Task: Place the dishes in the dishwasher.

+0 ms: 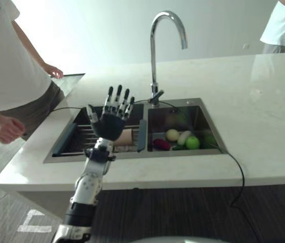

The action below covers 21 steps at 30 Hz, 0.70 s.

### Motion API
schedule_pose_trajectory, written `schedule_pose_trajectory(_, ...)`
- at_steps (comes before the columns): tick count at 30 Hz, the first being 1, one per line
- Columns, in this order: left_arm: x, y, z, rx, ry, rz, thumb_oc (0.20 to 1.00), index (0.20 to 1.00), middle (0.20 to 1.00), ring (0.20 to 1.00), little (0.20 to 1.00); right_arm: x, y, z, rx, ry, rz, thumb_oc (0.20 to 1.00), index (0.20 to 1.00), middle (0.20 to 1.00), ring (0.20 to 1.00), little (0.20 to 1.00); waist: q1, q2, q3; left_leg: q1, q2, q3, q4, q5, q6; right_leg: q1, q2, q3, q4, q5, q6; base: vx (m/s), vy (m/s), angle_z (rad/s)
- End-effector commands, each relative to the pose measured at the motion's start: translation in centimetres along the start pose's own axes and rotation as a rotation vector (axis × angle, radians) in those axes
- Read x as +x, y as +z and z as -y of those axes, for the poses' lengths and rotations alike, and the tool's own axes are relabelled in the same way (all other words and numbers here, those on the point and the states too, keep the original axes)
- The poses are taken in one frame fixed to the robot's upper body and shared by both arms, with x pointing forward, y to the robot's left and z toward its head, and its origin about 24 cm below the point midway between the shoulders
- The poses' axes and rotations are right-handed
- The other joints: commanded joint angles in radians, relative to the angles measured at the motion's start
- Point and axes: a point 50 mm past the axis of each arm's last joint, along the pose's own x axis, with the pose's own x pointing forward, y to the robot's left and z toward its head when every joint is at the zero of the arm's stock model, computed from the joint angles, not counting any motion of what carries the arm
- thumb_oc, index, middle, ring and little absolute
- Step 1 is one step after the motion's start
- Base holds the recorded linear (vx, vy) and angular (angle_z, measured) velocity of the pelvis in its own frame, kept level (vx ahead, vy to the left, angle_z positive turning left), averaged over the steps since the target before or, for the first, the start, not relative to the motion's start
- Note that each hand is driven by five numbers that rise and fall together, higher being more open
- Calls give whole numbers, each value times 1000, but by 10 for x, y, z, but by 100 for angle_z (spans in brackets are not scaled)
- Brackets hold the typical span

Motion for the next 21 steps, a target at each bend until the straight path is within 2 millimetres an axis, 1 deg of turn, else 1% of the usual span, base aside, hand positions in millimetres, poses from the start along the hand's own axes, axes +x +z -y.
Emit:
schedule_pose_trajectory(1, -4, 53, -35, 850, 319, 81, 1000, 1000, 1000, 1000, 1000, 5, 7, -13, 5, 24, 16, 1000, 1000, 1000, 1000, 1000, 21, -56, 50, 51, -64, -10, 7, -62, 43, 57, 1, -20, 7, 12, 7, 0, 0, 0)
schedule_pose_trajectory(2, -10, 60, -45, 1071, 350, 39, 1000, 1000, 1000, 1000, 1000, 5, 6, -12, 10, 20, 15, 1000, 1000, 1000, 1000, 1000, 24, -56, 46, 47, -65, -9, 7, -59, 44, 53, 1, -20, 7, 12, 6, 0, 0, 0)
schedule_pose_trajectory(3, -14, 67, -52, 1172, 365, 22, 1000, 1000, 1000, 1000, 1000, 4, 6, -10, 13, 16, 16, 1000, 1000, 1000, 1000, 1000, 26, -53, 45, 45, -65, -8, 7, -58, 44, 51, 1, -21, 7, 12, 7, 0, 0, 0)
schedule_pose_trajectory(4, -19, 79, -63, 1365, 366, -34, 1000, 1000, 1000, 1000, 1000, 4, 8, -8, 18, 12, 18, 1000, 1000, 1000, 1000, 1000, 28, -50, 43, 42, -67, -8, 7, -57, 44, 49, 0, -20, 7, 13, 10, 42, 26, 2)
schedule_pose_trajectory(5, -19, 92, -69, 1443, 381, -70, 1000, 1000, 1000, 1000, 1000, 3, 11, -5, 20, 9, 22, 1000, 1000, 1000, 1000, 1000, 27, -45, 45, 40, -67, -7, 7, -55, 44, 46, 0, -16, 7, 15, 14, 44, 26, 2)
schedule_pose_trajectory(7, -15, 98, -70, 1486, 391, -87, 1000, 1000, 1000, 1000, 1000, 3, 12, -4, 18, 9, 24, 1000, 1000, 1000, 1000, 1000, 24, -42, 48, 39, -67, -4, 7, -55, 46, 44, -1, -13, 7, 17, 17, 40, 22, 6)
schedule_pose_trajectory(8, -14, 100, -71, 1548, 397, -107, 1000, 1000, 1000, 1000, 1000, 3, 12, -4, 15, 9, 26, 1000, 1000, 1000, 1000, 1000, 21, -39, 50, 39, -68, -2, 7, -54, 47, 42, -1, -10, 7, 19, 18, 31, 17, 13)
schedule_pose_trajectory(9, -14, 100, -71, 1548, 397, -107, 1000, 1000, 1000, 1000, 1000, 3, 12, -4, 15, 9, 26, 1000, 1000, 1000, 1000, 1000, 21, -39, 50, 39, -68, -2, 7, -54, 47, 42, -1, -10, 7, 19, 18, 53, 25, 18)
schedule_pose_trajectory(10, -11, 104, -73, 1683, 396, -133, 1000, 1000, 1000, 1000, 1000, 3, 12, -3, 4, 11, 25, 1000, 1000, 1000, 1000, 1000, 13, -35, 53, 38, -68, 2, 7, -54, 48, 38, -2, -6, 7, 22, 22, 60, 29, 16)
schedule_pose_trajectory(11, -8, 107, -75, 1753, 391, -163, 1000, 1000, 1000, 1000, 1000, 2, 12, -2, -4, 12, 24, 1000, 1000, 1000, 1000, 1000, 7, -32, 56, 37, -69, 5, 7, -54, 48, 34, -4, -2, 7, 24, 24, 74, 40, 10)
schedule_pose_trajectory(14, -3, 118, -78, 1877, 383, -200, 1000, 1000, 1000, 1000, 1000, 1, 14, 1, -30, 15, 25, 1000, 1000, 1000, 1000, 1000, -9, -22, 65, 29, -70, 15, 7, -53, 46, 19, -8, 8, 7, 29, 31, 32, 49, -5)
schedule_pose_trajectory(15, 1, 125, -79, 1935, 378, -204, 1000, 1000, 1000, 1000, 1000, 1, 20, 3, -47, 16, 30, 1000, 1000, 1000, 1000, 1000, -19, -14, 74, 19, -71, 20, 7, -50, 45, 3, -11, 16, 8, 33, 34, -4, 50, -7)
schedule_pose_trajectory(16, 2, 127, -79, 1943, 379, -199, 1000, 1000, 1000, 1000, 1000, 1, 21, 4, -50, 16, 32, 1000, 1000, 1000, 1000, 1000, -20, -12, 76, 16, -72, 21, 7, -50, 44, 0, -11, 18, 9, 33, 34, -30, 76, -15)
schedule_pose_trajectory(17, 6, 132, -77, 1983, 377, -190, 1000, 1000, 1000, 1000, 1000, 1, 27, 5, -61, 15, 41, 1000, 1000, 1000, 1000, 1000, -26, -4, 86, 4, -75, 21, 7, -47, 44, -17, -13, 25, 10, 36, 35, -28, 51, -18)
schedule_pose_trajectory(21, 12, 140, -74, 1992, 399, -147, 1000, 1000, 1000, 1000, 1000, 1, 36, 6, -70, 14, 62, 1000, 1000, 1000, 1000, 1000, -33, 9, 102, -19, -82, 18, 7, -42, 42, -44, -17, 38, 8, 41, 35, -41, 44, -11)
